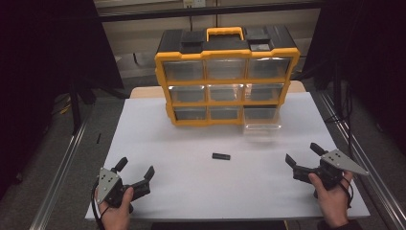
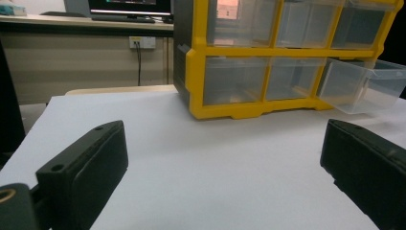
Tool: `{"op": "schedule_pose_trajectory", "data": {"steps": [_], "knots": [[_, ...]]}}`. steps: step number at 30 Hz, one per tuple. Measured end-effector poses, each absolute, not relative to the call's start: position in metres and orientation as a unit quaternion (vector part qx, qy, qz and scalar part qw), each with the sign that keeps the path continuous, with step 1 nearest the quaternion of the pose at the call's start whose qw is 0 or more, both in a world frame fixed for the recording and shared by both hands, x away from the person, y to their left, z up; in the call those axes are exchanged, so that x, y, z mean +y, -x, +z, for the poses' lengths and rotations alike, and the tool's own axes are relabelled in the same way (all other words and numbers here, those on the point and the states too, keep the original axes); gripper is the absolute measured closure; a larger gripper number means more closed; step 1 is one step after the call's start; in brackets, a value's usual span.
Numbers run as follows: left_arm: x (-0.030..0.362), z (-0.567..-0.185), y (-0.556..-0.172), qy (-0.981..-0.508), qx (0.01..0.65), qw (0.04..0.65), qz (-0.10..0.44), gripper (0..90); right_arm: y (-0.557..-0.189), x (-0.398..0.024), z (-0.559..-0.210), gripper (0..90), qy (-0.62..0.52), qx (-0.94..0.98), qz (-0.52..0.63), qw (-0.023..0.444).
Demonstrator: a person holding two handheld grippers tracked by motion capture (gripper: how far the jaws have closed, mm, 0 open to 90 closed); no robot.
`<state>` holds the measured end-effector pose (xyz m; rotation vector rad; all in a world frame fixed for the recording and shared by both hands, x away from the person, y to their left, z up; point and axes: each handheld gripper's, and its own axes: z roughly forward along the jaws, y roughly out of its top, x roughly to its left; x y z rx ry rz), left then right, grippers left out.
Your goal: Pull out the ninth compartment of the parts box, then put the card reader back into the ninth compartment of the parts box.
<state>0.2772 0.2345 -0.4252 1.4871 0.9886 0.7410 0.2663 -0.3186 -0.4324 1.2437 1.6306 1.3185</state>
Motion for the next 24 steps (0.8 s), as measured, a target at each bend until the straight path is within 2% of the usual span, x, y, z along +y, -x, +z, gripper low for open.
{"op": "schedule_pose_trajectory", "data": {"steps": [9,24], "knots": [[0.236,-0.427,-0.279,-0.635,0.421,0.569,0.309,2.4,-0.272,-0.313,-0.433,2.8,-0.467,0.64,0.507,0.339],[0.23,-0.427,-0.281,-0.637,0.419,0.574,0.299,2.3,-0.278,-0.297,-0.435,3.7,-0.424,0.695,0.51,0.278]]}}
